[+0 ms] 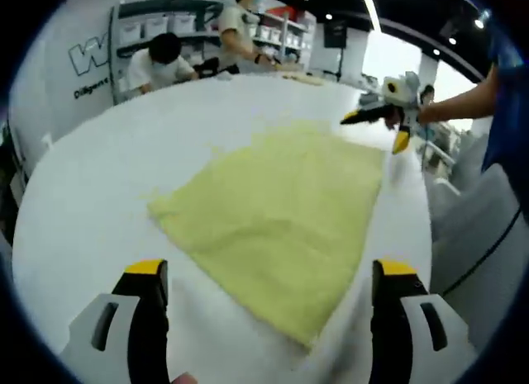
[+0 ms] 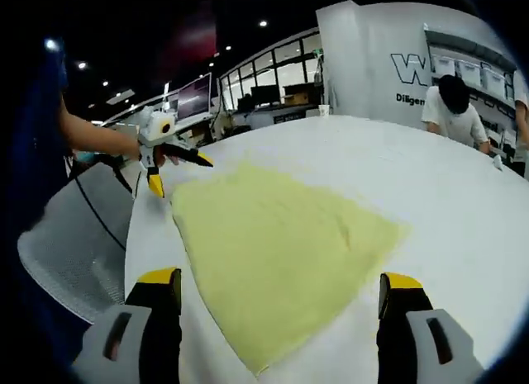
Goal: Fold the garment on the visible template until the final outline fits inside the template.
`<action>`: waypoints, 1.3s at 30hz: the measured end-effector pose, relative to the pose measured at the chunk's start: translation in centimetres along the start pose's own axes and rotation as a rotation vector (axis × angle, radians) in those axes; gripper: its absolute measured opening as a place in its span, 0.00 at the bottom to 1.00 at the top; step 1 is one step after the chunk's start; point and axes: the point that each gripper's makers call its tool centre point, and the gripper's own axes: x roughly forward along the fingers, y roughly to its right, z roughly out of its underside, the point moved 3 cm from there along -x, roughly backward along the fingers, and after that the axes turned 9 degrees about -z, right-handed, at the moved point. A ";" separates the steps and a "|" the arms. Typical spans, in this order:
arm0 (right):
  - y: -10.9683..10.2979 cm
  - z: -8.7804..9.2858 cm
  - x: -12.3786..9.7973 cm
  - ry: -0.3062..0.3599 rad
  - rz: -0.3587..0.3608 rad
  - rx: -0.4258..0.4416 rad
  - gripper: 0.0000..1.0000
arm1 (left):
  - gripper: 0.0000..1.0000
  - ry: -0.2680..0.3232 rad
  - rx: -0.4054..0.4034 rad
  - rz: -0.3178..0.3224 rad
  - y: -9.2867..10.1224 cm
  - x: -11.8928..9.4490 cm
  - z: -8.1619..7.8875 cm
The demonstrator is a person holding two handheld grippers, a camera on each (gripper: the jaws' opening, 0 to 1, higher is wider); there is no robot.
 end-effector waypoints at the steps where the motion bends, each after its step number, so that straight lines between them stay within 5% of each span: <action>1: -0.2 -0.2 -0.2 0.024 0.004 0.018 1.00 | 0.99 0.012 -0.018 -0.013 0.0 -0.4 -0.2; 5: -1.7 -1.0 -1.4 0.142 0.055 0.051 1.00 | 0.99 0.052 -0.057 -0.044 0.4 -2.2 -0.4; 16: -5.2 0.0 -3.3 0.211 0.108 0.144 1.00 | 0.99 0.106 -0.186 -0.087 3.7 -5.6 -0.3; 22: -6.6 0.7 -4.3 0.182 0.139 0.197 1.00 | 0.99 0.120 -0.207 -0.103 5.0 -6.6 -0.7; 26: -7.7 0.5 -5.1 0.219 0.149 0.219 1.00 | 0.99 0.133 -0.221 -0.115 5.6 -7.3 -1.0; 31: -7.5 1.1 -6.0 0.060 0.221 0.168 1.00 | 0.99 0.084 -0.229 -0.149 6.3 -8.1 -0.5; 39: -9.1 -1.0 -6.0 0.126 0.211 0.181 1.00 | 0.99 0.088 -0.231 -0.158 6.9 -9.5 -0.7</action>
